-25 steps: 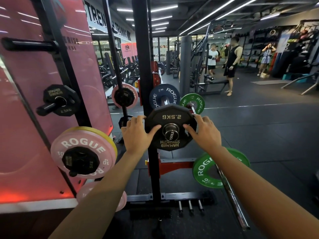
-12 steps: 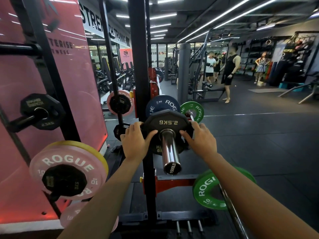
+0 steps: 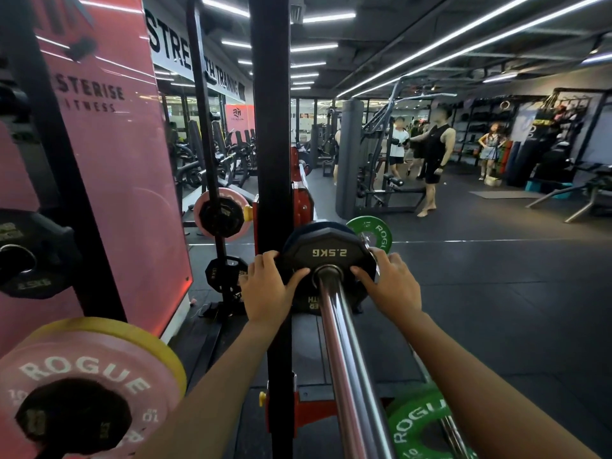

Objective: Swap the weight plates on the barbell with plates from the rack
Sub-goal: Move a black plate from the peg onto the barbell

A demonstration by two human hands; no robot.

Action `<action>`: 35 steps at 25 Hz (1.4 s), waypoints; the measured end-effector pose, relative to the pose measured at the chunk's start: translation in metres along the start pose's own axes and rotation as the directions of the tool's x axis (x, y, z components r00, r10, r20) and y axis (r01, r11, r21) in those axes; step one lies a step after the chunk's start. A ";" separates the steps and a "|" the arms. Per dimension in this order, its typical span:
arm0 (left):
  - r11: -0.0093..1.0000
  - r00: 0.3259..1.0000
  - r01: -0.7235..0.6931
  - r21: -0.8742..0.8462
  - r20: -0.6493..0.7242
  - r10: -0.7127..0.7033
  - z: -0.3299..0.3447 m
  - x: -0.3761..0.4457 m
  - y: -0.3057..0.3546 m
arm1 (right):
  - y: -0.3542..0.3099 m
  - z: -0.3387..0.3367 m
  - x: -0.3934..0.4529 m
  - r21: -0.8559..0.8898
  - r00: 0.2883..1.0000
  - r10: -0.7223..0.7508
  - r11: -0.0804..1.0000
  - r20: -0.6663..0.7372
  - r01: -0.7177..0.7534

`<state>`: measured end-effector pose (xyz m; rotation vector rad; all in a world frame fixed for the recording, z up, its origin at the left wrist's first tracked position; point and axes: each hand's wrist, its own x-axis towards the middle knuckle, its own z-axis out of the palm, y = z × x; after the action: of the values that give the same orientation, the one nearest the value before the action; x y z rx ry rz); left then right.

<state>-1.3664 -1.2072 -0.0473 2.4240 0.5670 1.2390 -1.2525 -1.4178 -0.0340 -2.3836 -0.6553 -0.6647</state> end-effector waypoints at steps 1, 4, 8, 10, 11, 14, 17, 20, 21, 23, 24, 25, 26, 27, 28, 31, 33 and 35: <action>1.000 1.000 0.002 -0.019 -0.002 -0.002 0.007 0.008 -0.002 | 0.000 0.006 0.009 0.008 1.000 0.014 1.000 -0.003 -0.014; 0.995 1.000 0.012 -0.099 0.000 -0.012 0.022 0.030 -0.009 | 0.003 0.021 0.028 0.029 1.000 0.001 1.000 -0.014 -0.001; 0.990 1.000 -0.003 -0.143 -0.007 0.002 0.025 0.037 -0.018 | 0.009 0.026 0.033 -0.002 0.999 -0.010 1.000 -0.051 0.010; 0.991 0.999 0.031 -0.133 0.021 -0.029 0.021 0.035 -0.015 | 0.005 0.022 0.030 -0.033 0.999 0.025 0.999 -0.047 -0.027; 0.991 0.998 0.059 -0.124 0.038 -0.055 0.019 0.033 -0.012 | 0.002 0.018 0.027 -0.037 0.998 0.040 0.998 -0.045 -0.042; 0.975 0.986 0.156 -0.160 0.085 -0.144 0.006 0.014 -0.009 | -0.006 0.003 0.007 0.029 0.998 0.022 0.999 -0.050 -0.021; 0.956 0.978 0.196 -0.220 0.116 -0.174 -0.011 -0.016 -0.008 | -0.010 -0.018 -0.019 0.062 0.999 -0.013 0.998 -0.036 0.015; 0.956 0.981 0.180 -0.231 0.117 -0.156 -0.038 -0.048 0.006 | -0.015 -0.046 -0.052 0.078 1.000 -0.016 0.997 -0.019 0.018; 0.955 0.982 0.175 -0.241 0.113 -0.151 -0.047 -0.057 0.012 | -0.017 -0.055 -0.064 0.088 1.000 -0.017 0.996 -0.011 0.018; 0.954 0.986 0.152 -0.258 0.102 -0.130 -0.067 -0.074 0.024 | -0.021 -0.074 -0.087 0.094 1.000 -0.022 0.995 -0.001 0.022; 0.957 0.989 0.133 -0.258 0.096 -0.111 -0.078 -0.084 0.030 | -0.023 -0.084 -0.100 0.093 1.000 -0.022 0.995 0.003 0.022; 0.962 0.992 0.107 -0.250 0.091 -0.087 -0.088 -0.093 0.036 | -0.025 -0.093 -0.111 0.091 1.000 -0.022 0.996 0.007 0.022; 0.969 0.994 0.081 -0.233 0.093 -0.060 -0.099 -0.101 0.041 | -0.027 -0.102 -0.120 0.095 1.000 -0.021 0.995 0.010 0.020; 0.976 0.994 0.052 -0.212 0.104 -0.031 -0.110 -0.111 0.045 | -0.029 -0.110 -0.130 0.102 1.000 -0.019 0.995 0.012 0.017; 0.981 0.992 0.025 -0.190 0.125 -0.001 -0.120 -0.120 0.048 | -0.031 -0.118 -0.140 0.110 1.000 -0.019 0.994 0.014 0.017; 0.994 0.980 -0.049 -0.098 0.189 0.067 -0.151 -0.145 0.054 | -0.042 -0.140 -0.166 0.119 0.999 -0.015 0.993 0.034 0.010; 0.995 0.977 -0.093 -0.032 0.187 0.098 -0.171 -0.155 0.055 | -0.054 -0.149 -0.182 0.122 0.999 -0.022 0.992 0.046 0.016; 0.992 0.979 -0.123 0.007 0.163 0.120 -0.191 -0.161 0.053 | -0.072 -0.157 -0.196 0.124 0.998 -0.052 0.991 0.033 0.048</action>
<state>-1.6003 -1.3081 -0.0261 2.5771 0.3887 1.0727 -1.4902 -1.5234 -0.0088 -2.2762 -0.7520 -0.5856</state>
